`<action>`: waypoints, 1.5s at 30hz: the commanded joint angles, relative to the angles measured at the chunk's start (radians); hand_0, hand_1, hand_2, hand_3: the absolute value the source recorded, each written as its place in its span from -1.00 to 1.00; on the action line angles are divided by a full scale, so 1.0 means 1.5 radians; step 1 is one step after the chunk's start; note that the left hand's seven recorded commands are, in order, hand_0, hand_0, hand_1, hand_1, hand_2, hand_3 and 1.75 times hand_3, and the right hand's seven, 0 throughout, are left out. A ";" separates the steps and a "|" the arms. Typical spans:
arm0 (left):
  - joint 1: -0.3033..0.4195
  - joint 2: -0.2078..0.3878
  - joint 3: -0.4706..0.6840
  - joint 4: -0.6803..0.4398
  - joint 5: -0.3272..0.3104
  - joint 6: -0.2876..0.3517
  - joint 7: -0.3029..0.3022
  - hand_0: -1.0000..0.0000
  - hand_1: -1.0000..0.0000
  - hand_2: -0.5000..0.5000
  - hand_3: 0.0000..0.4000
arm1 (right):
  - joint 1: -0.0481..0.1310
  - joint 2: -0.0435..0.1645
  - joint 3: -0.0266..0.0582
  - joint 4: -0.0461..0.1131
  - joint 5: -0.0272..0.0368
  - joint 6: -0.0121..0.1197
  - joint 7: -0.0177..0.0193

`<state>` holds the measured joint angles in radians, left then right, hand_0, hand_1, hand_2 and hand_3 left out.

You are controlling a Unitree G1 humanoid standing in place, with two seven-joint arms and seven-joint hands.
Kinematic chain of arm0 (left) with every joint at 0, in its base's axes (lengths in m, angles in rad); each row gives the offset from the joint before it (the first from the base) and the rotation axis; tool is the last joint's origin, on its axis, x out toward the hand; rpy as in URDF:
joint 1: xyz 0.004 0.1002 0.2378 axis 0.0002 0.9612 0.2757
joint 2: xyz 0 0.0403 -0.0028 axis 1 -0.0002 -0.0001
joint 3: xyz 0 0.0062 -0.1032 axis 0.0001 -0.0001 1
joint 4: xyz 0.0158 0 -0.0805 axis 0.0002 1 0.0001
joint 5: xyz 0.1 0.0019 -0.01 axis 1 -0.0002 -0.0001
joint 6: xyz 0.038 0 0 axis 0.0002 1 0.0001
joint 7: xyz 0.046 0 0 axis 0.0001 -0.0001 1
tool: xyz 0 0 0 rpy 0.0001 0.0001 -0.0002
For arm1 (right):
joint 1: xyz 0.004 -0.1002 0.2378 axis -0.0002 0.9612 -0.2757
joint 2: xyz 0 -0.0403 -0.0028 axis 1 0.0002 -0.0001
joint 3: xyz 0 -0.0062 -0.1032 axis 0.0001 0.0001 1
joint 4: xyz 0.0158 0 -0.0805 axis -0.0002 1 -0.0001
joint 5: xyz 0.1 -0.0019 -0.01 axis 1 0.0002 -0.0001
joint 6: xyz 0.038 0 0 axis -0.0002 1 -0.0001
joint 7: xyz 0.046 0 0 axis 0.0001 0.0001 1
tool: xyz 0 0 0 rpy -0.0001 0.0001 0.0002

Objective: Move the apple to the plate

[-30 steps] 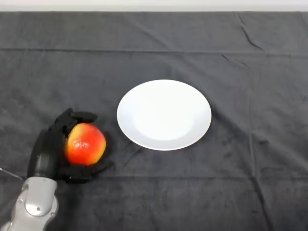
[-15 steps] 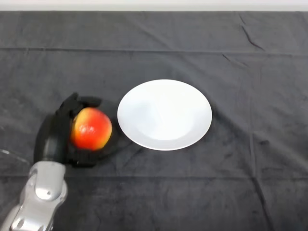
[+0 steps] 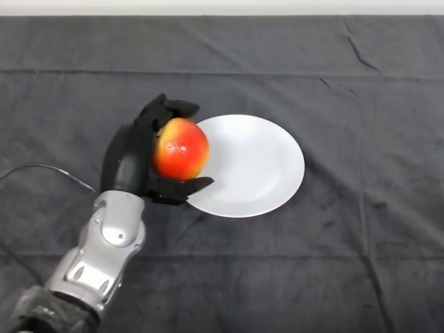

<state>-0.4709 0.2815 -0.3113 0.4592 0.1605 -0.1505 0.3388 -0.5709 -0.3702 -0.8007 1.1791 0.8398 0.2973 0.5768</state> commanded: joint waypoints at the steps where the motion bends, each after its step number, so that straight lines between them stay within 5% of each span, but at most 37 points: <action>1: -0.038 -0.005 -0.011 0.042 -0.002 -0.017 0.013 -1.00 -1.00 0.00 1.00 | -0.001 -0.006 -0.0060 -0.004 -0.0031 0.000 -0.0125; 18: -0.181 -0.072 -0.112 0.276 -0.062 -0.082 0.020 -1.00 -1.00 0.00 1.00 | -0.003 -0.008 -0.0069 0.003 -0.0020 0.000 -0.0098; 37: -0.240 -0.102 -0.221 0.413 -0.106 -0.106 0.016 -1.00 -1.00 0.00 1.00 | -0.006 -0.011 -0.0084 0.011 -0.0012 -0.001 -0.0055; 38: -0.242 -0.103 -0.225 0.416 -0.107 -0.106 0.016 -1.00 -0.50 -0.25 1.00 | -0.006 -0.011 -0.0085 0.011 -0.0012 -0.001 -0.0053; 40: -0.245 -0.103 -0.234 0.423 -0.108 -0.105 0.017 -0.55 0.51 -0.53 0.55 | -0.006 -0.012 -0.0086 0.012 -0.0012 -0.001 -0.0049; 41: -0.247 -0.103 -0.237 0.425 -0.109 -0.105 0.017 -0.21 0.69 -0.45 0.21 | -0.007 -0.012 -0.0086 0.012 -0.0012 -0.001 -0.0047; 43: -0.250 -0.104 -0.245 0.431 -0.110 -0.104 0.018 0.07 0.88 -0.40 -0.07 | -0.007 -0.012 -0.0088 0.013 -0.0012 -0.001 -0.0043; 44: -0.251 -0.104 -0.248 0.433 -0.111 -0.104 0.019 0.57 1.00 -0.22 -0.57 | -0.007 -0.012 -0.0088 0.013 -0.0012 -0.001 -0.0041; 45: -0.253 -0.104 -0.252 0.435 -0.112 -0.103 0.019 0.86 1.00 -0.07 -0.86 | -0.007 -0.012 -0.0089 0.014 -0.0012 -0.001 -0.0039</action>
<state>-0.8063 0.1294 -0.6633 1.0722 0.0032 -0.3062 0.3654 -0.5713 -0.3706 -0.8038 1.1765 0.8418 0.2971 0.5833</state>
